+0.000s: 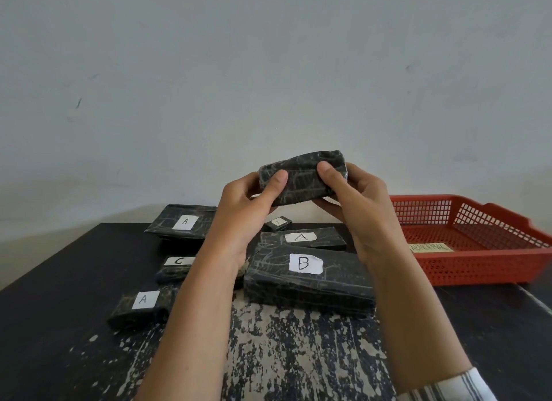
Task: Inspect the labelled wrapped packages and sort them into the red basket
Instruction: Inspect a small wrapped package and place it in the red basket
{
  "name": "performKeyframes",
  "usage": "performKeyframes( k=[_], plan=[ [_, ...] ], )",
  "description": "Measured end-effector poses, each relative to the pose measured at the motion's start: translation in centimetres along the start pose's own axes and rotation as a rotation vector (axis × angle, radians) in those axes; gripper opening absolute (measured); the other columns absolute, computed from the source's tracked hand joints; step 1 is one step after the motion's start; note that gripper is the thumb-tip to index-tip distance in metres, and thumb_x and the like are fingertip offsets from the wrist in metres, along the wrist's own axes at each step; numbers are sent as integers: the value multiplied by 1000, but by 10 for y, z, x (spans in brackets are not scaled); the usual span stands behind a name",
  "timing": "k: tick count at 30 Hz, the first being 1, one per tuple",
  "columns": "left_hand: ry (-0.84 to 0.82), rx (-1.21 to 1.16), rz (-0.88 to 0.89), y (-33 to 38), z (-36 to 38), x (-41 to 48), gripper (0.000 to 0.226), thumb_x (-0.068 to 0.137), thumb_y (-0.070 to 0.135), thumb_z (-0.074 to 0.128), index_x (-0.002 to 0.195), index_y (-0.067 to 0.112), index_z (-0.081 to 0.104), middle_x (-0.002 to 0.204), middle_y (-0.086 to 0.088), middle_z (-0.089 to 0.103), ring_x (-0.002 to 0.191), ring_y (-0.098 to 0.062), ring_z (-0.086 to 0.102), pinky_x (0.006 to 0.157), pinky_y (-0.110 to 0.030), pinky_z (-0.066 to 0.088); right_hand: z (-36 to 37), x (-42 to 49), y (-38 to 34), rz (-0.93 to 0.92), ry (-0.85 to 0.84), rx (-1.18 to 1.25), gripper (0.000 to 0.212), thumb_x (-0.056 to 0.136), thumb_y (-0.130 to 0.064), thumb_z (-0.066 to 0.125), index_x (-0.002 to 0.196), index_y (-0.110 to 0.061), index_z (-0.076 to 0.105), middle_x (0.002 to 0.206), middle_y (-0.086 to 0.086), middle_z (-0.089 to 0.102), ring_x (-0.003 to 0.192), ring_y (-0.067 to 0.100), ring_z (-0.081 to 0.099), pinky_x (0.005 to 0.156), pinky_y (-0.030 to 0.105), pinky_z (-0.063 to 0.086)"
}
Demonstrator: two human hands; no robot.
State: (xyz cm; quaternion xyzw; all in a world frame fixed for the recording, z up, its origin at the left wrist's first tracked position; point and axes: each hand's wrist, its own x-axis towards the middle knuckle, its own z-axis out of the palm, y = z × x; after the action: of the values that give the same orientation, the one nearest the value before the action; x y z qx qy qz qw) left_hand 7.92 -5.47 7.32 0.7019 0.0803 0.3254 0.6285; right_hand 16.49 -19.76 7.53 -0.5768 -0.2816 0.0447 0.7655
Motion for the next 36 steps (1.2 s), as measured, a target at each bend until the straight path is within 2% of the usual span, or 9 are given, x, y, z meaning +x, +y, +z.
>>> performKeyframes(
  k=[8,11,14,17,21,24,27,31,36],
  plan=[
    [30,43,-58,-2,3,1,26,98,43,65,113,25,74,113,7,76,107,-5,70,104,-39,55,-1,1,1,-72,-11,-26,29,96,-12,72,125,-15,71,112,3,79,107,15,76,93,31,62],
    [29,124,-77,2,4,-2,77,76,75,66,138,29,60,134,10,64,118,-3,60,111,-42,49,-2,1,3,-194,8,-244,38,93,-8,74,128,-22,70,110,-5,78,105,9,74,97,32,60],
    [-26,171,-101,6,4,-4,121,46,102,56,142,29,54,133,8,64,121,-7,60,111,-43,48,-1,1,3,-266,-22,-373,48,89,-3,75,131,-26,69,113,-10,76,109,7,71,99,34,59],
    [-63,199,-129,5,3,-4,139,28,108,52,141,27,55,127,10,66,122,-10,62,112,-42,47,0,0,3,-316,-96,-467,55,86,0,74,131,-31,70,113,-13,75,111,6,69,98,36,60],
    [-68,175,-133,5,4,-5,130,30,106,57,134,28,63,126,11,70,122,-6,62,112,-42,48,3,-4,2,-334,-181,-441,61,86,6,72,135,-31,67,120,-14,73,116,6,69,98,35,60],
    [-68,102,-128,10,3,-7,100,44,98,66,119,32,73,118,10,75,119,-7,65,110,-40,48,1,-6,-1,-273,-281,-288,71,87,10,74,144,-29,57,129,-19,65,127,6,64,106,33,56],
    [-83,22,-114,15,3,-10,64,58,84,70,95,32,78,97,12,81,100,-1,73,94,-27,51,-1,-7,-5,-209,-313,-189,73,88,-18,83,150,-35,49,147,-13,54,139,5,54,116,38,48],
    [-65,7,-93,19,6,-12,72,54,80,60,100,28,78,98,12,81,105,-4,71,96,-28,52,3,-8,-6,-74,-224,-165,57,85,-60,65,141,-49,56,145,-15,60,134,4,56,113,45,47],
    [-117,20,-77,20,4,-14,68,59,78,62,105,32,78,102,15,80,101,0,72,99,-30,49,4,-6,-2,52,-241,-96,30,93,-58,65,120,-47,71,122,-11,75,120,21,70,105,53,56]
  ],
)
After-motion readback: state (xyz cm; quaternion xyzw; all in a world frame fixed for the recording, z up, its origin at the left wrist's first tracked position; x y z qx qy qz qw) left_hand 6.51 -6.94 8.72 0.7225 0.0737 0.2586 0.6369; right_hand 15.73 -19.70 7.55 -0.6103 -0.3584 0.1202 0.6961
